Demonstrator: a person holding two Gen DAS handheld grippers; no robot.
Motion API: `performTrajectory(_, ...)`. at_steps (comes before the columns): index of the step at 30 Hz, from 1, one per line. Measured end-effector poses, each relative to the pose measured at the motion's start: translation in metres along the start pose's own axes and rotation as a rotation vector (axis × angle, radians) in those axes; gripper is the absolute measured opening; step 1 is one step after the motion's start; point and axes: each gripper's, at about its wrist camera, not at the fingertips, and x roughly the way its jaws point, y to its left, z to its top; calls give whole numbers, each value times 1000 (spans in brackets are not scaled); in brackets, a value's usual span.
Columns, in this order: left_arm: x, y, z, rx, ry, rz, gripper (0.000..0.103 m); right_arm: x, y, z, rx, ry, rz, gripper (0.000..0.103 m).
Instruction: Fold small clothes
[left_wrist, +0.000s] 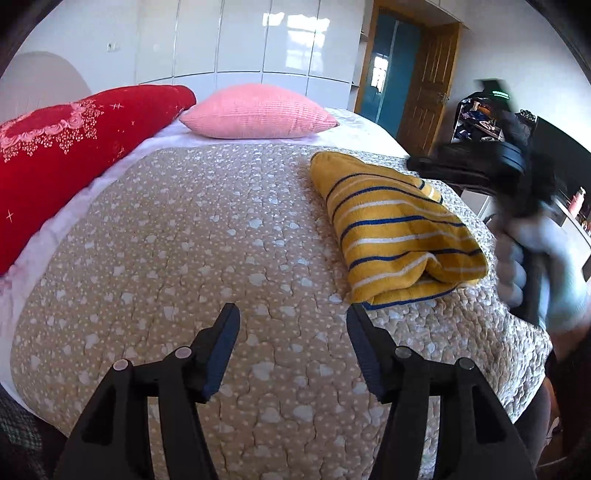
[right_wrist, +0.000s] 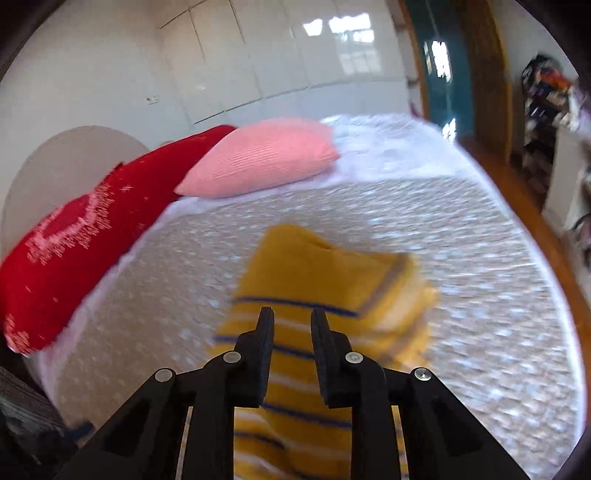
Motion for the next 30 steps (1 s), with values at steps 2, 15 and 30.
performTrajectory(2, -3, 2, -2, 1, -14, 6, 63, 34, -5, 9, 27, 54, -9, 28)
performTrajectory(15, -15, 25, -4, -37, -56, 39, 68, 24, -23, -2, 137, -1, 132, 36)
performTrajectory(30, -71, -4, -1, 59, -251, 274, 91, -99, -124, -97, 460, -163, -85, 51)
